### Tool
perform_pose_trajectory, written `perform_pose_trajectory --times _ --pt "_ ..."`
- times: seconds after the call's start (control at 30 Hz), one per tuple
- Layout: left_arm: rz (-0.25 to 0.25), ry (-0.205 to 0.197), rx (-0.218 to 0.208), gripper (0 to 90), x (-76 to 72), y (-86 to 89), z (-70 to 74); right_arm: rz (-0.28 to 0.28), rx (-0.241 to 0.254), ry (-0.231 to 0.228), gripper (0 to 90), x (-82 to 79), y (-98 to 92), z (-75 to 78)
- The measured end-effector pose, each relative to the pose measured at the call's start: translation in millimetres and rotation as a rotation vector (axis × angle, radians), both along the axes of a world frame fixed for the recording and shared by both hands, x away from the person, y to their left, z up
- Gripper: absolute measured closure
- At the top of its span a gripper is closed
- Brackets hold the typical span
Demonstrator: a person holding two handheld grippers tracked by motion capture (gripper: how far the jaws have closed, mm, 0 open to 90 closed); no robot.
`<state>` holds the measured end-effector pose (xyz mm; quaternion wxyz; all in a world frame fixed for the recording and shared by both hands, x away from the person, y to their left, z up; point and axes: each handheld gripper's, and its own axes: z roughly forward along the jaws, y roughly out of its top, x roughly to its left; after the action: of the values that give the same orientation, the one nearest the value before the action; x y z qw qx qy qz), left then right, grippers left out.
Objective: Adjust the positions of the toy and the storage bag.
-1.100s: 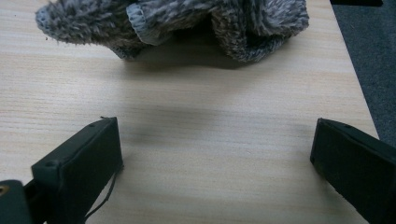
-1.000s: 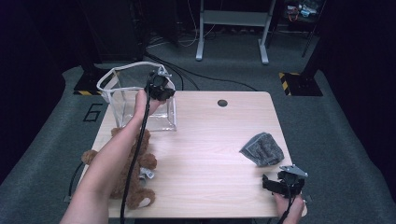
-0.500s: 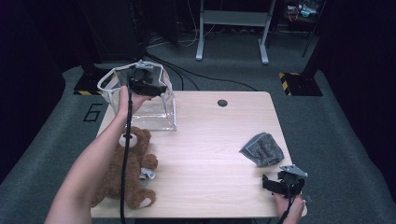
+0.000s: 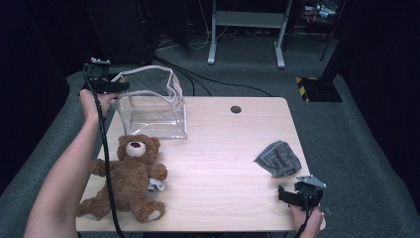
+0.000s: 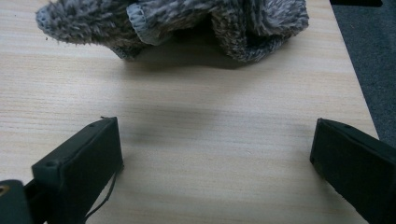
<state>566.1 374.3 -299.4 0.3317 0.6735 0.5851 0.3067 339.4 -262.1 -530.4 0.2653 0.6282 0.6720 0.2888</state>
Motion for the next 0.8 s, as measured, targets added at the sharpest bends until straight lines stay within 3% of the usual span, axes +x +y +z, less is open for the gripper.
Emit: perform_pose_trajectory --times 0.17,0.3,0.37,0.43,0.5,0.57,0.7,0.8 --pt "0.054 0.095 -0.056 19.4 7.3 19.2 -20.1 0.002 -0.001 -0.001 1.5 0.1 -0.2 -0.1" --pt "0.051 0.134 -0.122 20.8 12.6 22.6 -30.5 0.002 -0.001 -0.001 1.5 0.1 -0.2 -0.1" --pt "0.026 0.146 -0.122 24.2 14.6 22.3 -33.3 0.002 -0.001 0.000 1.5 0.1 -0.2 -0.1" --pt "0.013 0.154 -0.092 26.8 15.8 16.8 -35.5 0.002 -0.001 -0.001 1.5 0.1 -0.2 -0.1" --pt "0.007 0.153 -0.074 31.3 16.4 14.0 -36.6 0.002 -0.001 -0.001 1.5 0.1 -0.1 -0.1" --pt "0.013 0.130 -0.086 33.0 15.6 14.4 -35.8 -0.002 0.001 0.001 1.5 -0.1 0.2 0.1" --pt "0.047 0.044 -0.114 30.1 13.0 15.6 -30.1 0.000 0.000 0.000 1.5 0.0 0.0 0.0" --pt "0.084 0.049 -0.088 28.6 15.2 15.9 -28.5 -0.001 0.001 0.001 1.5 -0.1 0.1 0.0"
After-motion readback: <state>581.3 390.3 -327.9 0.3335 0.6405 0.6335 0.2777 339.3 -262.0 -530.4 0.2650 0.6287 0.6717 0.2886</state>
